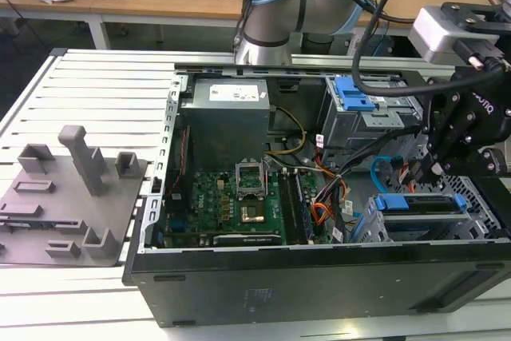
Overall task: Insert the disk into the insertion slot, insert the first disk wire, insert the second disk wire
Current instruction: 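Insert the disk into the insertion slot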
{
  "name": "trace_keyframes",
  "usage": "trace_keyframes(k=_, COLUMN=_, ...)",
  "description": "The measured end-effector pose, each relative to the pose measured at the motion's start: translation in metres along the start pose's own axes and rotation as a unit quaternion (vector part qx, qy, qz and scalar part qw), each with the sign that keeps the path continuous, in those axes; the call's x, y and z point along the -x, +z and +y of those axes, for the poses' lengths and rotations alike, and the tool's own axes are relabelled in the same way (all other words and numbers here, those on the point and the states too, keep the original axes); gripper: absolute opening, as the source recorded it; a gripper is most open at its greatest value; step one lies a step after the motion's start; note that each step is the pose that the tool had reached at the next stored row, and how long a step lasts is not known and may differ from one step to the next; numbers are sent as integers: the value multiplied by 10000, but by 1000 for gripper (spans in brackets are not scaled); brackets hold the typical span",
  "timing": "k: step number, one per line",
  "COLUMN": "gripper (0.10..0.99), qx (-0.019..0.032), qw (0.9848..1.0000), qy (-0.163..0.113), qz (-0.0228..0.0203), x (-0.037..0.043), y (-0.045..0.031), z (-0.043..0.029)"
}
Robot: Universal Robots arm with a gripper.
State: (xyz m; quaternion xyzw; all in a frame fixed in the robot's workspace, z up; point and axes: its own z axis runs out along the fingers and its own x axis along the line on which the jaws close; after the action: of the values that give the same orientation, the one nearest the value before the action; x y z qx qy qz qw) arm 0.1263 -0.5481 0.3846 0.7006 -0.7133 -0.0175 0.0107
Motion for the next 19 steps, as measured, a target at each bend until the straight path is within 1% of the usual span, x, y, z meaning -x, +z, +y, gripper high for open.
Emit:
trace_keyframes(k=1, gripper=106, qx=1, qw=10000, qy=0, qz=0, x=2, y=-1, z=-35)
trace_keyframes(k=2, gripper=106, qx=3, qw=10000, qy=-1, qz=0, x=7, y=-4, z=-109)
trace_keyframes(k=3, gripper=106, qx=5, qw=10000, qy=0, qz=0, x=8, y=-2, z=-130)
trace_keyframes(k=5, gripper=106, qx=6, qw=10000, qy=1, qz=0, x=6, y=21, z=-132)
trace_keyframes(k=8, gripper=106, qx=6, qw=10000, qy=0, qz=0, x=6, y=80, z=-135)
trace_keyframes(k=15, gripper=106, qx=6, qw=10000, qy=0, qz=0, x=1, y=119, z=-137)
trace_keyframes(k=19, gripper=106, qx=6, qw=10000, qy=0, qz=1, x=-15, y=143, z=-138)
